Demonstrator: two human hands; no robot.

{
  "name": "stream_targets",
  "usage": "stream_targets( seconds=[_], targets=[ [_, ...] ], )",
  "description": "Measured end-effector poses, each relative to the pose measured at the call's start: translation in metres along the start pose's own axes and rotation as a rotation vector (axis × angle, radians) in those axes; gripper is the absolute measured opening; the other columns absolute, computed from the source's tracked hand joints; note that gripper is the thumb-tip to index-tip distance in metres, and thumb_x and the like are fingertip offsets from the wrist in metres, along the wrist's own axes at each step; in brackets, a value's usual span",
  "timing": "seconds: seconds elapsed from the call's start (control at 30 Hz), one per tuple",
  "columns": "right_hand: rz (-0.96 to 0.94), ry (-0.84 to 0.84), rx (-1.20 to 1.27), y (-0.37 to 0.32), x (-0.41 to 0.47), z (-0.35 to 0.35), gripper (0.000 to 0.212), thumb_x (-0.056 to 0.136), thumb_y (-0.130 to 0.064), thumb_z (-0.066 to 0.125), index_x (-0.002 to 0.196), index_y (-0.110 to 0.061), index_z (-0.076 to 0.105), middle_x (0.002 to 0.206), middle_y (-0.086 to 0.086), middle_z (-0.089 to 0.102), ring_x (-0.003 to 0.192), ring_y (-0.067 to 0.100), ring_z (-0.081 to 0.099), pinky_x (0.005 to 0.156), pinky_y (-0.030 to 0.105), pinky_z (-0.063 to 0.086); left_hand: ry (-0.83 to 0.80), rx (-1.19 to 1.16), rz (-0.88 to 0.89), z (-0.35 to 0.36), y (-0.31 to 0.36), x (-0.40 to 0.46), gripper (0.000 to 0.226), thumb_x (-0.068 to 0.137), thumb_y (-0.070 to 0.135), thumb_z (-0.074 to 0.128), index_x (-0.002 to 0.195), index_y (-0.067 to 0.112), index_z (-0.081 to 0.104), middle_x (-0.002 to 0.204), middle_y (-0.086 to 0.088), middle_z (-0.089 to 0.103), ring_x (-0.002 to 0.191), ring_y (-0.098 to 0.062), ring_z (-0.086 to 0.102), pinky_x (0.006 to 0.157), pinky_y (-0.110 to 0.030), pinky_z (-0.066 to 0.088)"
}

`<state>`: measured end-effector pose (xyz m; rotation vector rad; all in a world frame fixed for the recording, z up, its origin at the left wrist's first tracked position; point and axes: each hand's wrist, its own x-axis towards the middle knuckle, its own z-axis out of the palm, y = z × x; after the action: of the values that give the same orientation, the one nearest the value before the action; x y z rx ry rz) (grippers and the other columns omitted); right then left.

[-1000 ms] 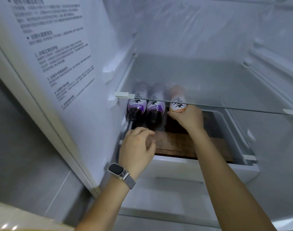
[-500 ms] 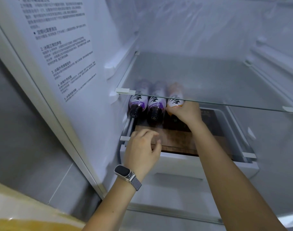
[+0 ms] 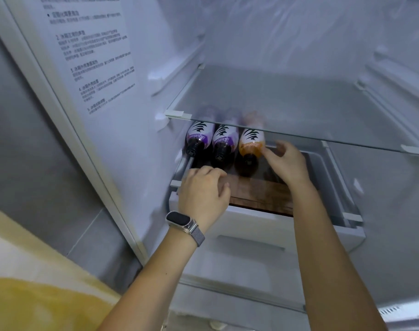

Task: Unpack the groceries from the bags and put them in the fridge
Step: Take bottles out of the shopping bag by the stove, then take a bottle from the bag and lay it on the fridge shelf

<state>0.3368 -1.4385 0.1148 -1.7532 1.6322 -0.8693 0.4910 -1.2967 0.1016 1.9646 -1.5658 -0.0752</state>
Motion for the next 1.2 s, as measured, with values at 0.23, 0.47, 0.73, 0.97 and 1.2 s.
stream_targets(
  seconds=[0.23,0.47,0.73,0.97,1.2],
  targets=[
    [-0.123,0.051,-0.327,0.025,-0.083,-0.007,0.066,0.081,-0.042,0.065,0.14,-0.022,0.045,0.137,0.006,0.055,0.125,0.03,0.048,0.102,0.042,0.042,-0.109,-0.04,0.066,0.001,0.01,-0.031,0.034,0.089,0.029,0.054,0.121,0.022,0.06,0.121,0.001,0.06,0.112,-0.021,0.054,0.087,-0.034,0.049],
    [-0.039,0.015,-0.304,0.039,-0.19,-0.028,0.063,0.082,-0.036,0.069,0.138,-0.02,0.046,0.134,0.003,0.056,0.122,0.023,0.052,0.101,0.034,0.04,-0.309,0.094,0.262,-0.005,0.014,-0.08,0.044,0.091,0.035,0.05,0.134,0.031,0.045,0.126,0.002,0.056,0.11,-0.023,0.057,0.08,-0.037,0.051],
    [0.223,-0.032,-0.229,0.095,-0.348,-0.049,0.075,0.083,-0.041,0.07,0.146,-0.026,0.033,0.136,0.001,0.053,0.124,0.017,0.05,0.096,0.028,0.042,-0.618,0.122,0.516,0.013,0.033,-0.188,0.051,0.09,0.042,0.049,0.139,0.034,0.038,0.128,0.002,0.057,0.114,-0.023,0.057,0.084,-0.035,0.051],
    [0.574,0.061,-0.328,0.154,-0.502,-0.096,0.073,0.083,-0.047,0.066,0.145,-0.03,0.031,0.137,-0.003,0.053,0.126,0.019,0.048,0.097,0.034,0.045,-0.88,0.189,0.889,0.041,0.111,-0.299,0.054,0.09,0.05,0.046,0.141,0.036,0.032,0.131,0.004,0.054,0.118,-0.021,0.054,0.09,-0.035,0.048],
    [0.912,0.368,-0.322,0.204,-0.668,-0.166,0.081,0.079,-0.049,0.066,0.147,-0.031,0.026,0.143,0.0,0.046,0.131,0.022,0.043,0.098,0.038,0.046,-0.982,0.127,1.277,0.05,0.213,-0.439,0.056,0.089,0.051,0.048,0.141,0.037,0.033,0.129,0.005,0.056,0.114,-0.019,0.056,0.08,-0.032,0.048]
  ],
)
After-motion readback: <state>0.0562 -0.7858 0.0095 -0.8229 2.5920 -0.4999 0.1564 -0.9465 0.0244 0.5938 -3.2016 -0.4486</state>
